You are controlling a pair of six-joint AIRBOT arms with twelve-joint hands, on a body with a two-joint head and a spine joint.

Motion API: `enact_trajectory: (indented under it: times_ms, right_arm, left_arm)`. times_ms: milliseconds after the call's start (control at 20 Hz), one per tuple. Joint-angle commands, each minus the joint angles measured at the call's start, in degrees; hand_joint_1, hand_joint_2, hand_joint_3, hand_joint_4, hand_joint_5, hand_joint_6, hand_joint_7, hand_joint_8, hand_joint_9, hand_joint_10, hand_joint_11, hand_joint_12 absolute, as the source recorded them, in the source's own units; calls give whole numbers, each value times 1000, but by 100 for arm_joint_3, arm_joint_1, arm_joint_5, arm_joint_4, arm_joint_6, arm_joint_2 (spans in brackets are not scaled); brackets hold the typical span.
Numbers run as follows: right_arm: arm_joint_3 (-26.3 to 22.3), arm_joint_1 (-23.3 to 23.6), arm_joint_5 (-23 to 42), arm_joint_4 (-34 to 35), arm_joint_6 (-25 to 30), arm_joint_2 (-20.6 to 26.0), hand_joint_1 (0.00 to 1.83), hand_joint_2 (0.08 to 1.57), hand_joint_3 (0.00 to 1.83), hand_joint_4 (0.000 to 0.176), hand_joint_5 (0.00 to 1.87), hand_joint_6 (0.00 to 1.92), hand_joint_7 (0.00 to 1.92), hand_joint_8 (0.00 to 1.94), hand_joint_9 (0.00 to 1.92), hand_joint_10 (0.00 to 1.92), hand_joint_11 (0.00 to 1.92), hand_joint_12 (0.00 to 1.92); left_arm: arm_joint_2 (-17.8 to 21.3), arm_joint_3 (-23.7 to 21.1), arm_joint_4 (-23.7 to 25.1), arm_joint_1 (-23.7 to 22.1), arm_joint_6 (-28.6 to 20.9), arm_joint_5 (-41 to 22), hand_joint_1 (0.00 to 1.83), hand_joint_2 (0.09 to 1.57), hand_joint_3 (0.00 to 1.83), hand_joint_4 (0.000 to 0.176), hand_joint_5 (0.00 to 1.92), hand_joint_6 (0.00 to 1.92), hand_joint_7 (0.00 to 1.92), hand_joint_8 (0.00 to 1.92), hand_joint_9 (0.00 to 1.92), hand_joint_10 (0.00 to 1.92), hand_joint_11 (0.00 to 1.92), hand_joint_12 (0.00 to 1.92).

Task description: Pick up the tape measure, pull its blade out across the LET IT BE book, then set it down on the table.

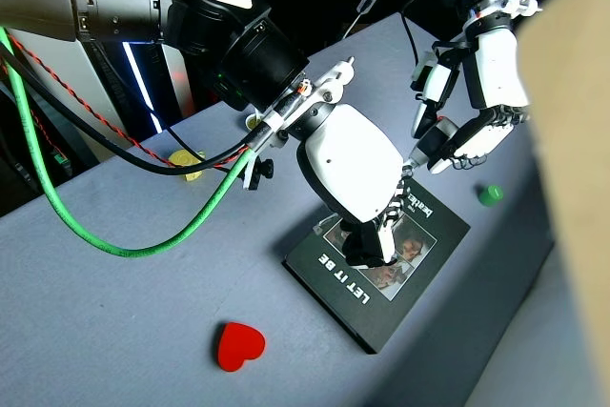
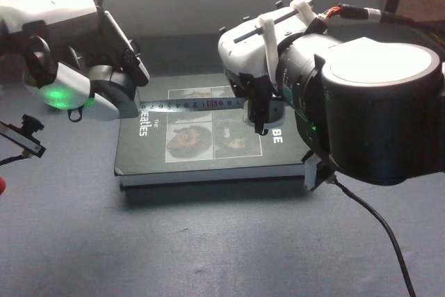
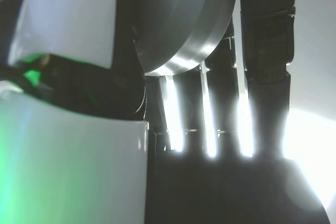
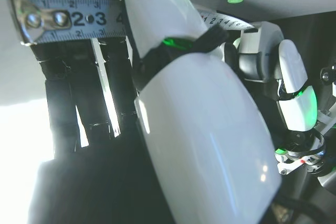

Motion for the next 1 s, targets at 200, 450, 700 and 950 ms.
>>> enact_trajectory:
  times_ms: [200, 450, 700, 950]
  right_arm:
    - [0, 40, 11, -489, -7, 41, 1178, 1182, 0, 24, 850, 1244, 870, 1107, 1048, 124, 570, 1158]
    - [-1, 39, 11, -489, -6, 44, 1314, 1173, 0, 0, 850, 1231, 893, 1044, 817, 1098, 578, 1181]
    - [-1, 38, 23, -492, -3, 44, 1209, 1187, 1, 0, 836, 1269, 859, 1113, 757, 906, 555, 1191]
    - [-1, 39, 24, -516, -4, 51, 1313, 1177, 0, 0, 843, 1243, 886, 1055, 776, 1190, 567, 1175]
  left_arm:
    - [-2, -18, -38, -37, -24, -677, 1405, 1018, 0, 0, 1338, 4, 1217, 596, 1105, 1033, 1476, 130]
    - [-2, -17, -38, -37, -24, -677, 1404, 1021, 0, 0, 1343, 2, 1192, 644, 1099, 1046, 1487, 127]
    - [1, -15, -38, -37, -24, -677, 1404, 1021, 0, 0, 1351, 4, 1181, 662, 1095, 1054, 1490, 122]
    - [1, -12, -39, -38, -24, -677, 1403, 1023, 1, 0, 1359, 4, 1160, 698, 1085, 1072, 1494, 121]
